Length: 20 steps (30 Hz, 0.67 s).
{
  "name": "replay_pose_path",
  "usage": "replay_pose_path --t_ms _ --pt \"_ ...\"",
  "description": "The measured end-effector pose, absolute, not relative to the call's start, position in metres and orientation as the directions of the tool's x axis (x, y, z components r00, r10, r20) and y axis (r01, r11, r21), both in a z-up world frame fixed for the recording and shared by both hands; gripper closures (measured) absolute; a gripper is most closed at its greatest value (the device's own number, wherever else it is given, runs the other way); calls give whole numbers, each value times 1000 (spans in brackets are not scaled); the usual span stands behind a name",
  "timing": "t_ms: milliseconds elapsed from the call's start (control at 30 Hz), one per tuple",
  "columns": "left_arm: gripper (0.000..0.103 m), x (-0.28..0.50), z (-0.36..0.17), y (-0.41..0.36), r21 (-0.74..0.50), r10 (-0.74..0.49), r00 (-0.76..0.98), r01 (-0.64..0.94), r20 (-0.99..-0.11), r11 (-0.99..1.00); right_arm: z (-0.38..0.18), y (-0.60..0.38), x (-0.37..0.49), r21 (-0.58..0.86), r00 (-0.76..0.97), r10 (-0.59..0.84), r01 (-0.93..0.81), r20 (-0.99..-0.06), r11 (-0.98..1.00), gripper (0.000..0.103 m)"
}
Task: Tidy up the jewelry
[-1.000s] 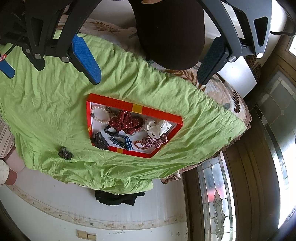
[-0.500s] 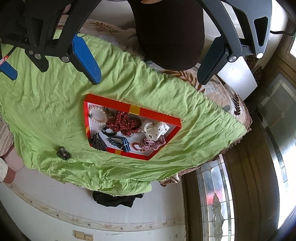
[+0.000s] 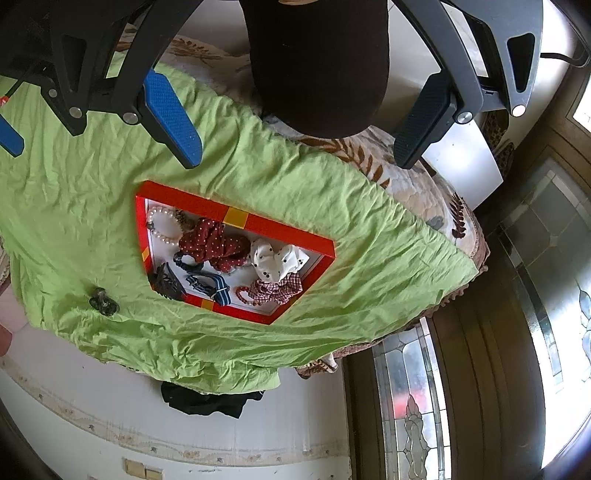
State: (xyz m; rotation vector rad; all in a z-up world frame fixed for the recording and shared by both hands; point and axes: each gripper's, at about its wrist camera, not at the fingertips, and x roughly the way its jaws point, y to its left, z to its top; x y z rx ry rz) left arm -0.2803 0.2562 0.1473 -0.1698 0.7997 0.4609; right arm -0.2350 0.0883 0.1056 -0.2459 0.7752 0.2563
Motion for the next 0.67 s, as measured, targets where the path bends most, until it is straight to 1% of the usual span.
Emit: replay_pose_path --t_ms 667 --pt "0 -264 150 244 65 346 595 -442 -725 895 103 78 -229 -72 675 171 -316 -718 946 7"
